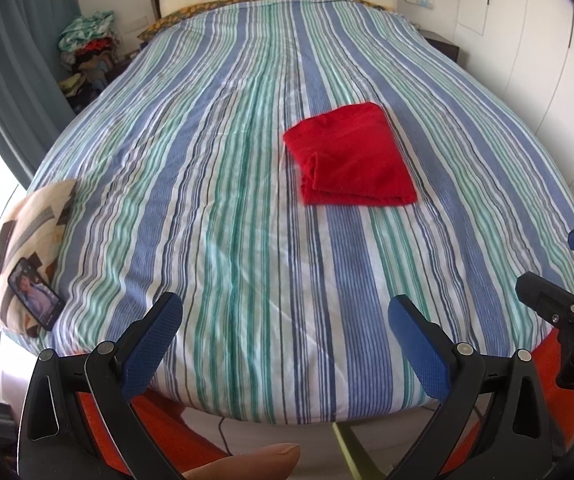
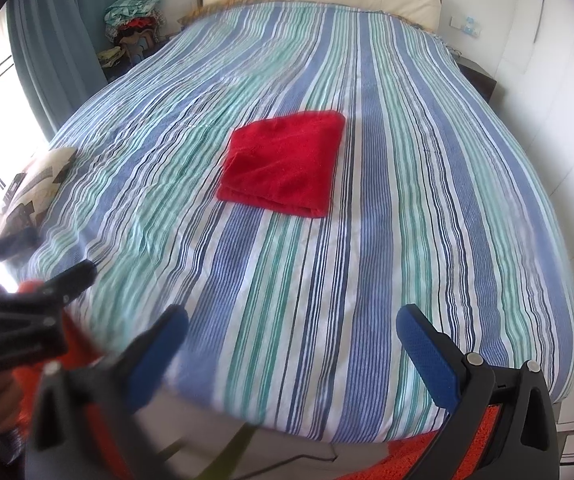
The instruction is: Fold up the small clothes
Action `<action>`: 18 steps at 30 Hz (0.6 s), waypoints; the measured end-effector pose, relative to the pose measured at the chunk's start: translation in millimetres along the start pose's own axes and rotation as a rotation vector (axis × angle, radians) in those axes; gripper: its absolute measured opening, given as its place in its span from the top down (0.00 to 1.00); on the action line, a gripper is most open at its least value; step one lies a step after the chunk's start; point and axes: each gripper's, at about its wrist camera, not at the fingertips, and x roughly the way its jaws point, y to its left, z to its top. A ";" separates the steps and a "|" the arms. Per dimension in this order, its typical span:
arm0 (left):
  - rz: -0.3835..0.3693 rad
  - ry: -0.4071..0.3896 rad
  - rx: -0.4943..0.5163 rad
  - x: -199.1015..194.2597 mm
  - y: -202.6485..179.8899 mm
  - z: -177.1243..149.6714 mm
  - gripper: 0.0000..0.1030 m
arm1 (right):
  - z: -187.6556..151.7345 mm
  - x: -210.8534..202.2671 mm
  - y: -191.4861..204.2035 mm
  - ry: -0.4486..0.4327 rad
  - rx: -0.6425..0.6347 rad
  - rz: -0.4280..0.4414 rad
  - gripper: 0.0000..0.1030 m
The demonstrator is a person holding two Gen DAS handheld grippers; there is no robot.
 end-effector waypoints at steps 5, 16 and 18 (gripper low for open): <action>0.000 -0.016 0.000 -4.1 -0.2 2.7 0.00 | 6.7 -7.4 4.1 -0.023 -0.005 0.009 0.00; 0.022 -0.038 0.009 -7.0 -1.0 5.7 0.00 | 13.0 -17.8 6.5 -0.057 -0.015 -0.001 0.00; 0.020 -0.041 0.000 -8.7 0.6 6.7 0.00 | 14.0 -18.5 6.9 -0.061 -0.018 0.000 0.00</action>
